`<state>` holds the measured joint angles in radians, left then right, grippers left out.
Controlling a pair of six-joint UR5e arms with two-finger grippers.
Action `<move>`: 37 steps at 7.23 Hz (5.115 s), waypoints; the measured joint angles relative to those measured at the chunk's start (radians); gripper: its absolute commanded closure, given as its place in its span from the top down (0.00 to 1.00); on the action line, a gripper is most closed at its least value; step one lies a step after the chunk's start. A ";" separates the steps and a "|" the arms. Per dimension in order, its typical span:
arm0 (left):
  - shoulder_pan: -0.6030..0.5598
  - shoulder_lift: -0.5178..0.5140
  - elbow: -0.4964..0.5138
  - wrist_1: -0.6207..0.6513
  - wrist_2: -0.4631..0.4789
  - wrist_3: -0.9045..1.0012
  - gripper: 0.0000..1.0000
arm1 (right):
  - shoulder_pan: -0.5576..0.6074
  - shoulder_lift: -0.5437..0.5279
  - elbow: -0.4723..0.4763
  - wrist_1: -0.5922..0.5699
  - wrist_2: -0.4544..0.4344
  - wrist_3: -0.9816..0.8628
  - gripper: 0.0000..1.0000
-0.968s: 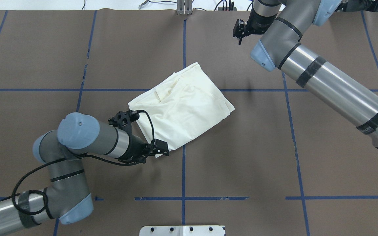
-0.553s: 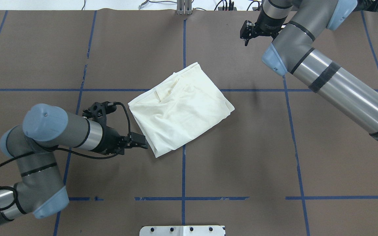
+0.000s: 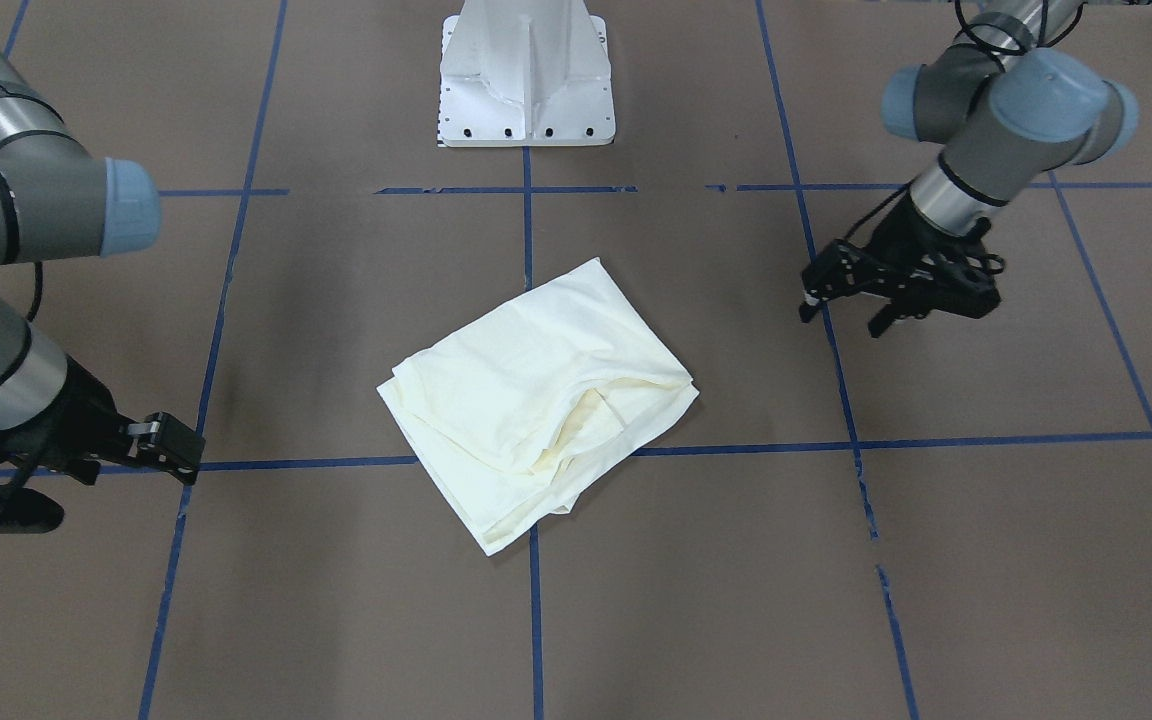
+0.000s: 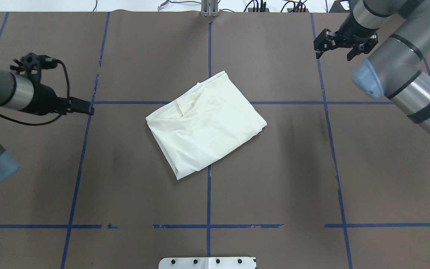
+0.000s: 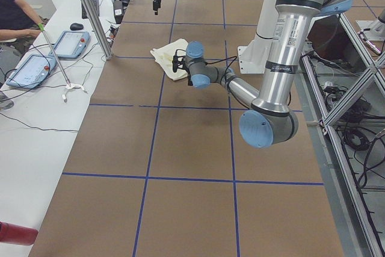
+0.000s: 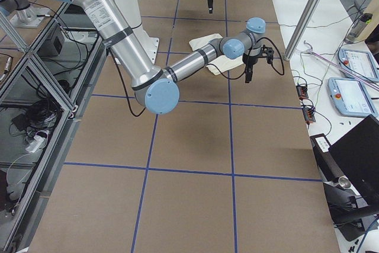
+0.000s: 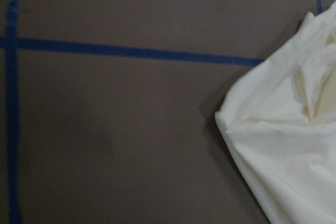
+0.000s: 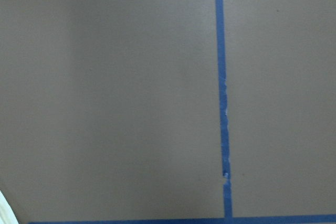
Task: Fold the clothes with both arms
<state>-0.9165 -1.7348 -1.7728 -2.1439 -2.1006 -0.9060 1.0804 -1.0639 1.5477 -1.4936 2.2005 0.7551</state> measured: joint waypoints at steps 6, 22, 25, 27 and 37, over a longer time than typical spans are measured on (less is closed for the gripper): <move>-0.516 0.015 0.227 0.208 -0.032 0.892 1.00 | 0.344 -0.416 0.071 -0.034 0.076 -0.718 1.00; -0.617 0.216 0.097 0.589 -0.180 1.125 1.00 | 0.482 -0.542 0.073 -0.147 0.173 -0.896 1.00; -0.617 0.213 0.096 0.587 -0.179 1.123 1.00 | 0.483 -0.581 0.072 0.036 0.171 -0.687 1.00; -0.617 0.211 0.097 0.587 -0.179 1.122 1.00 | 0.483 -0.582 0.072 0.050 0.170 -0.670 1.00; -0.617 0.209 0.085 0.584 -0.182 0.892 1.00 | 0.483 -0.587 0.072 0.052 0.175 -0.661 1.00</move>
<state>-1.5340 -1.5263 -1.6874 -1.5601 -2.2826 -0.0141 1.5631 -1.6505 1.6201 -1.4419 2.3759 0.0939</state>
